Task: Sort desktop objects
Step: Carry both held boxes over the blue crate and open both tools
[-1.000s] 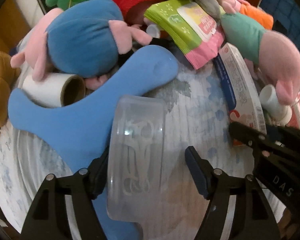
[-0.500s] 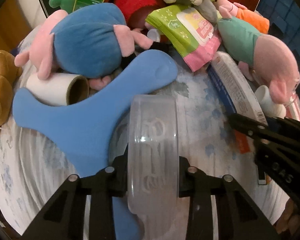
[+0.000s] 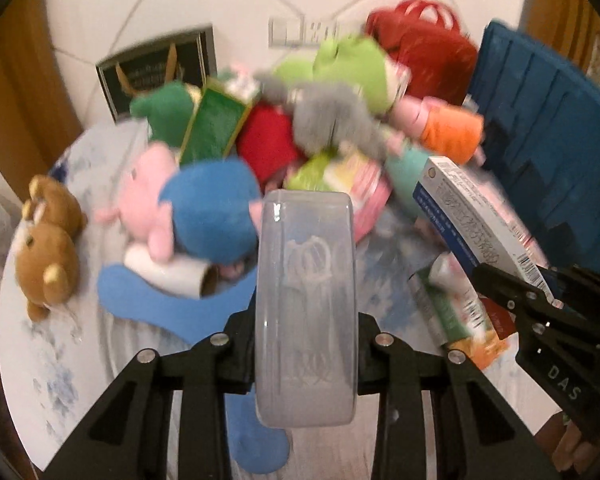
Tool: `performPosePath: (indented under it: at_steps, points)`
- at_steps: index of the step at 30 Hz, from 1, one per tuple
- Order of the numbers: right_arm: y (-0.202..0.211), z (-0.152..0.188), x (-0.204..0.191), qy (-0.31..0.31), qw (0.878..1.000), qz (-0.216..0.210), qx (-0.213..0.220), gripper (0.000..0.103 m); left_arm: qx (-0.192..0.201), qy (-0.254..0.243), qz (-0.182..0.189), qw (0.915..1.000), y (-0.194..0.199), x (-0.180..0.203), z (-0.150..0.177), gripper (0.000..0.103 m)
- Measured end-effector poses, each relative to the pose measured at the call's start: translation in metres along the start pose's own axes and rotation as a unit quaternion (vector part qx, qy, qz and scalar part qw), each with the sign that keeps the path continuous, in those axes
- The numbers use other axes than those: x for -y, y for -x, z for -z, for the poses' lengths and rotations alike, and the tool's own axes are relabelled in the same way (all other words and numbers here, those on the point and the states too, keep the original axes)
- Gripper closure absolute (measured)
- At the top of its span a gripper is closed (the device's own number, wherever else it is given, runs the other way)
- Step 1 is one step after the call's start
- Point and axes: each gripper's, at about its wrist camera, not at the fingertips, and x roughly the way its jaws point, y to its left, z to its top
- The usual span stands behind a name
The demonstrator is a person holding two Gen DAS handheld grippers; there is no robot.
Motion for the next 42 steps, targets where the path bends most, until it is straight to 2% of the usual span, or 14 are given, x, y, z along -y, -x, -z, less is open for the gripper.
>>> performPosePath:
  at_steps: [6, 13, 21, 25, 29, 32, 36, 38, 40, 42]
  points:
    - [0.068, -0.018, -0.007, -0.006, 0.997, 0.028, 0.076, 0.080, 0.067, -0.023, 0.026, 0.9971, 0.046, 0.012, -0.024, 0.071]
    - [0.150, -0.026, 0.005, -0.026, 0.986, 0.074, 0.145, 0.080, 0.128, -0.054, 0.079, 0.9872, 0.097, 0.049, -0.049, 0.071]
    - [0.244, -0.029, 0.064, -0.042, 0.966, 0.133, 0.219, 0.080, 0.190, -0.095, 0.127, 0.9690, 0.142, 0.141, -0.074, 0.071]
    - [0.282, -0.023, 0.118, -0.046, 0.956, 0.158, 0.244, 0.080, 0.211, -0.107, 0.158, 0.9587, 0.162, 0.215, -0.087, 0.071]
    - [0.314, -0.018, 0.188, -0.028, 0.951, 0.176, 0.251, 0.080, 0.201, -0.103, 0.206, 0.9521, 0.178, 0.293, -0.108, 0.071]
    - [0.330, -0.017, 0.248, -0.009, 0.953, 0.188, 0.239, 0.080, 0.179, -0.094, 0.230, 0.9519, 0.187, 0.355, -0.121, 0.071]
    - [0.326, -0.013, 0.326, 0.003, 0.964, 0.184, 0.193, 0.080, 0.155, -0.099, 0.200, 0.9625, 0.177, 0.427, -0.126, 0.071]
    - [0.318, -0.005, 0.353, 0.001, 0.970, 0.176, 0.170, 0.080, 0.123, -0.100, 0.186, 0.9696, 0.161, 0.456, -0.125, 0.071]
    - [0.309, 0.003, 0.377, -0.003, 0.977, 0.160, 0.144, 0.080, 0.091, -0.105, 0.166, 0.9763, 0.140, 0.479, -0.121, 0.071]
    - [0.301, 0.012, 0.393, -0.003, 0.980, 0.152, 0.125, 0.080, 0.075, -0.108, 0.151, 0.9797, 0.129, 0.491, -0.114, 0.071]
